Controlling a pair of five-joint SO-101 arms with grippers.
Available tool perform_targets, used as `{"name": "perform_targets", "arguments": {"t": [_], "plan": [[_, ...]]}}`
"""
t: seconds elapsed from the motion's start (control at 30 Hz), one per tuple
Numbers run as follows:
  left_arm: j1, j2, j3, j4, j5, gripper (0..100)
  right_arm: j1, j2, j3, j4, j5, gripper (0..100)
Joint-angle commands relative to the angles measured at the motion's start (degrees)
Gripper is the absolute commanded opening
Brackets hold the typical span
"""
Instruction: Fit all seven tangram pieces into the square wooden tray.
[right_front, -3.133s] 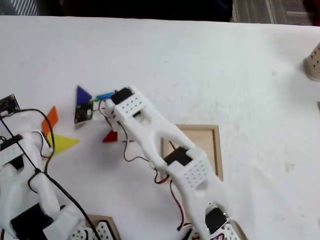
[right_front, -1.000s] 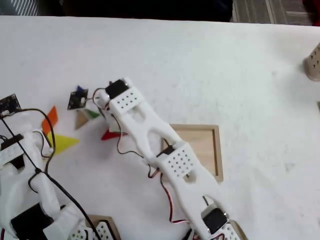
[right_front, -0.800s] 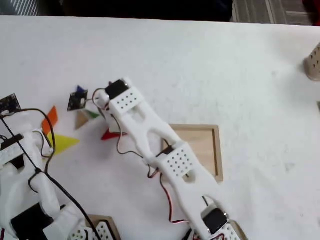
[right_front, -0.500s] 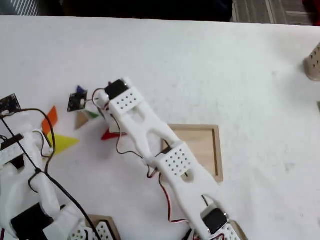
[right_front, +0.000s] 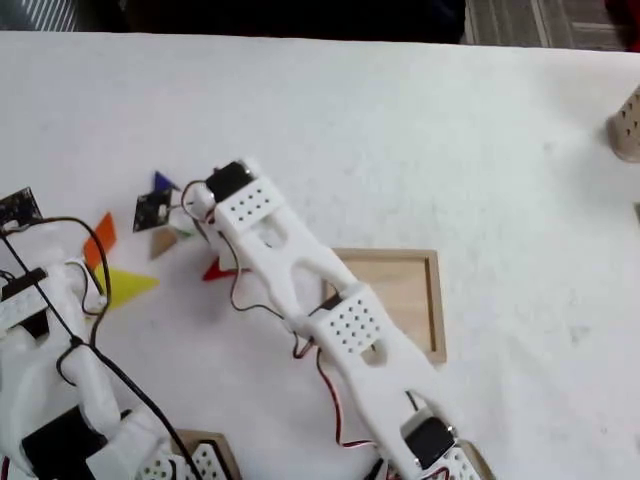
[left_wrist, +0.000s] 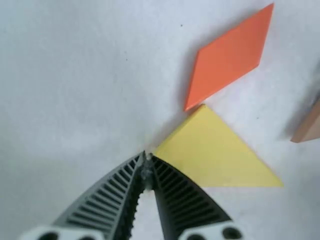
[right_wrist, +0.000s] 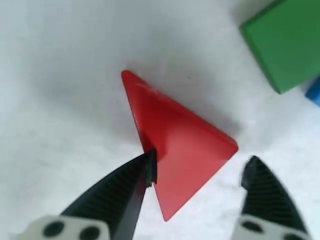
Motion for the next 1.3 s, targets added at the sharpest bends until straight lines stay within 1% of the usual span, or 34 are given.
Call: {"name": "perform_targets", "arguments": {"t": [0.0,0.17,0.3,0.4,0.47,0.5,0.57,0.6,0.87,1.03,1.17,1.27], "plan": [[0.7,-0.2,-1.8,-0.4,0.3,2,-1.7,0.6,1.0,0.9,-0.8,12.5],[0.7,-0.2,-1.8,-0.4,0.3,2,-2.1,-1.3,5.4,1.2,-2.2,22.7],[0.7,-0.2,-1.8,-0.4,0.3,2,-3.1,-5.1,13.3,1.0,-1.8,22.5],[0.7,-0.2,-1.8,-0.4,0.3,2,-4.1,-6.5,16.6,0.9,-1.8,22.5],[0.7,-0.2,-1.8,-0.4,0.3,2,-4.4,-6.8,17.0,0.9,-2.4,20.1],[0.7,-0.2,-1.8,-0.4,0.3,2,-4.5,-6.8,17.0,0.9,-3.2,17.0],[0.7,-0.2,-1.8,-0.4,0.3,2,-4.5,-6.8,16.9,-0.3,-7.0,8.4],[0.7,-0.2,-1.8,-0.4,0.3,2,-4.4,-6.8,16.9,-1.0,-9.2,6.6],[0.6,-0.2,-1.8,-0.4,0.3,2,-2.8,-7.3,17.0,-2.2,-20.4,6.6],[0.6,-0.2,-1.8,-0.4,0.3,2,-4.9,-9.6,19.0,-0.7,-24.4,6.6],[0.6,-0.2,-1.8,-0.4,0.3,2,-7.4,-17.2,28.5,-3.3,-26.2,6.6],[0.6,-0.2,-1.8,-0.4,0.3,2,-9.3,-27.1,42.5,-10.7,-28.4,6.6]]}}
